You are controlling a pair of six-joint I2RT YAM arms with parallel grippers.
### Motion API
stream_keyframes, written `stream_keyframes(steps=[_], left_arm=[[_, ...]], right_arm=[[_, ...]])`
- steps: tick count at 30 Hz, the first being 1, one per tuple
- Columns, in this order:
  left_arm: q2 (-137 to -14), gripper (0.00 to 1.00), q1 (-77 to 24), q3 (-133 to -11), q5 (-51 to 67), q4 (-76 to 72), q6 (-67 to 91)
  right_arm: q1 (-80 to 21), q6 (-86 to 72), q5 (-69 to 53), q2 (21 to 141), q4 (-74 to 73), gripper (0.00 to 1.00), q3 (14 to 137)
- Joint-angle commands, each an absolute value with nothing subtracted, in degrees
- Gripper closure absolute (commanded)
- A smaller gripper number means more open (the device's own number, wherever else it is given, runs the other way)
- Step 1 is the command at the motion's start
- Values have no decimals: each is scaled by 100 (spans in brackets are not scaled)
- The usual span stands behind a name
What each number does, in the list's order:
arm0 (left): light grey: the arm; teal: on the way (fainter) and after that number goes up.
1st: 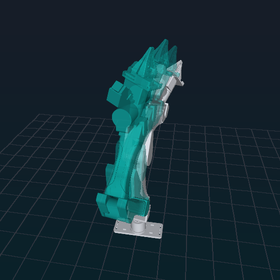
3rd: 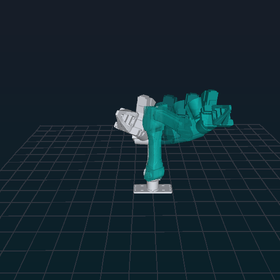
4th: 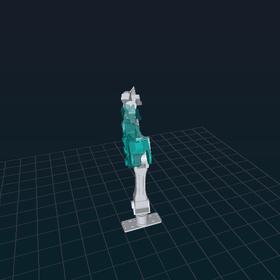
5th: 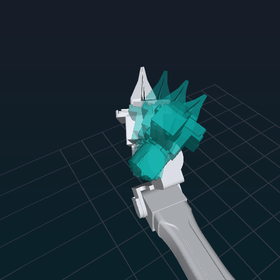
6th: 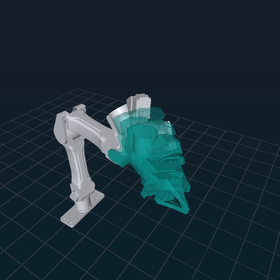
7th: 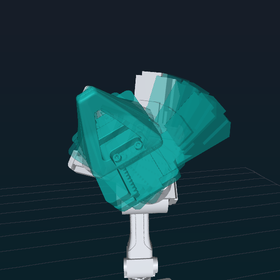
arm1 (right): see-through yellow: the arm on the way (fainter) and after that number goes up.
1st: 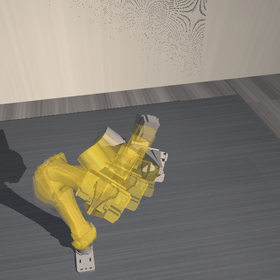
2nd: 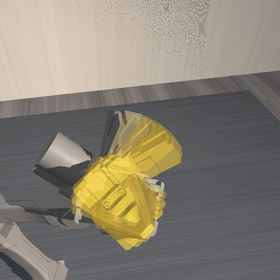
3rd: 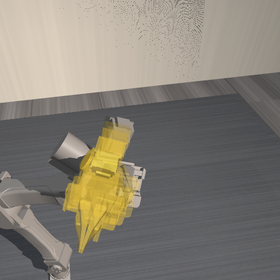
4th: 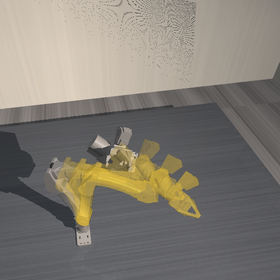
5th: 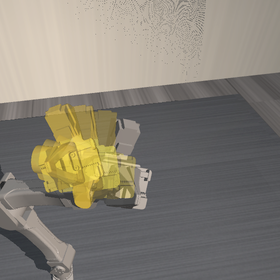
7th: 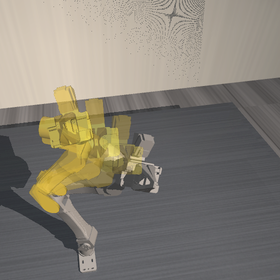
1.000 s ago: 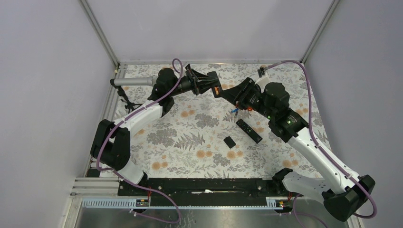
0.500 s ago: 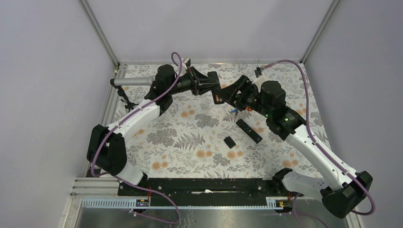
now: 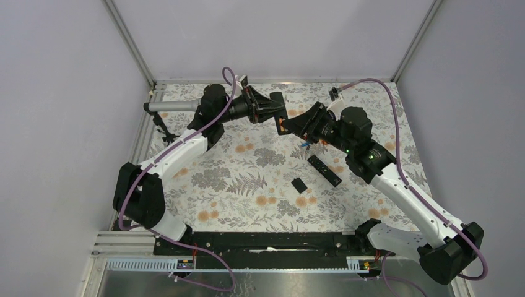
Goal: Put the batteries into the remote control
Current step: Load the battery into the remote control, then pick up the battery cover at the center of the board.
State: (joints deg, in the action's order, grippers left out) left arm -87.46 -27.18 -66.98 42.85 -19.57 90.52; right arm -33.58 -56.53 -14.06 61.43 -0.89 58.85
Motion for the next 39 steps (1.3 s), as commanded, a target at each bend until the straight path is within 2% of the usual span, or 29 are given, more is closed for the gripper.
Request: stream_keyframes(steps=[1, 5, 7, 9, 11, 14, 17, 20, 24, 28, 30, 32, 39], left_arm=[[-8673, 100, -2707, -6684, 4367, -2668, 9455], [-8666, 100, -2699, -6694, 4371, -2768, 9633], [-8681, 100, -2698, -6683, 4377, -2879, 9728], [-8678, 100, -2698, -6690, 4384, -2907, 9740], [-8670, 100, -2691, -6696, 4381, -2881, 9678], [-8583, 100, -2638, -6713, 4331, -2481, 9242], [-8359, 100, -2504, -6722, 4115, -1688, 8266], [-8110, 100, -2400, -6793, 3750, -683, 7032], [-7802, 100, -2352, -6761, 3211, 251, 5740], [-7600, 100, -2290, -6873, 2670, 1047, 4933], [-7525, 100, -2256, -6962, 2469, 1358, 4670], [-7427, 100, -2237, -7000, 2281, 1545, 4491], [-7181, 100, -2043, -6773, 2112, 1602, 4505]], right_arm=[[-3355, -5423, -1721, 5999, 430, 65, 5881], [-3356, -5388, -1730, 6026, 422, 83, 5858], [-3357, -5404, -1736, 6055, 422, 86, 5853], [-3355, -5416, -1747, 6073, 422, 79, 5878], [-3357, -5431, -1713, 6067, 407, 61, 5912], [-3340, -5383, -1569, 6019, 239, 42, 6012], [-3286, -5152, -1269, 5865, -264, 28, 6080], [-3204, -4729, -608, 5701, -1124, 19, 6120], [-3173, -3752, -206, 5905, -2199, 14, 6156], [-3287, -2452, -968, 6942, -3166, 14, 5894], [-3726, -2090, -432, 7281, -3527, 14, 5696], [-4182, -2087, 76, 7439, -3550, 12, 5520], [-4381, -2253, 454, 8111, -3448, 11, 5350]])
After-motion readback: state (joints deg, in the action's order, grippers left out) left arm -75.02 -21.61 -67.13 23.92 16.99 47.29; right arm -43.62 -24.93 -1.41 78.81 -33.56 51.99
